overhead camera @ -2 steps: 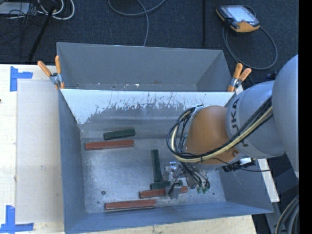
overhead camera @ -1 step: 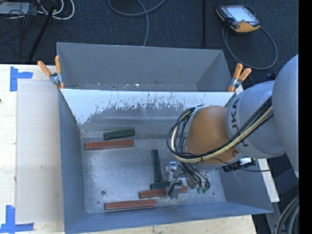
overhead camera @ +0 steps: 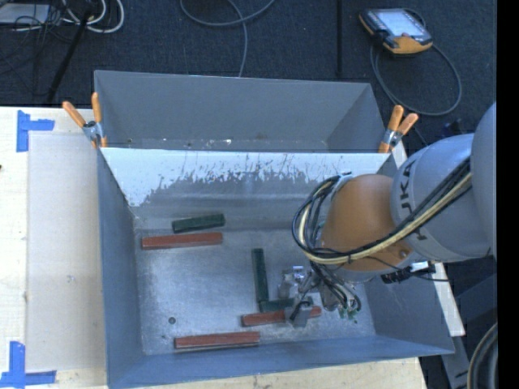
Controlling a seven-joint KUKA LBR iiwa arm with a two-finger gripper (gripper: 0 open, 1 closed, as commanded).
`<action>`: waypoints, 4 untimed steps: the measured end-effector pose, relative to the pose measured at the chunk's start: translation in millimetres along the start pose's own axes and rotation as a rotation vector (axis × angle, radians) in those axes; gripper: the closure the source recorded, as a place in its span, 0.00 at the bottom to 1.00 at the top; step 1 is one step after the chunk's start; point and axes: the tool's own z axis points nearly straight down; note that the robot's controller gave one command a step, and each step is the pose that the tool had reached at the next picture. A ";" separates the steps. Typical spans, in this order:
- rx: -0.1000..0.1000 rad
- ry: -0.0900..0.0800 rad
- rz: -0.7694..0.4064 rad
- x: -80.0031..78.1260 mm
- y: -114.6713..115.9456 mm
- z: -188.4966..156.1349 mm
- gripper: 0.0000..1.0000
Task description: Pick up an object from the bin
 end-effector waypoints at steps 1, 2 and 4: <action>0.005 -0.001 -0.032 -7.6 -20.1 -5.1 1.00; 0.007 0.001 0.000 -16.5 -25.7 -26.3 1.00; 0.007 0.000 0.174 7.7 -13.8 -79.7 0.00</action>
Offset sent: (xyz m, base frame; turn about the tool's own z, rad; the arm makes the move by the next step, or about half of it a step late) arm 0.0221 -0.0286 0.0362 0.0145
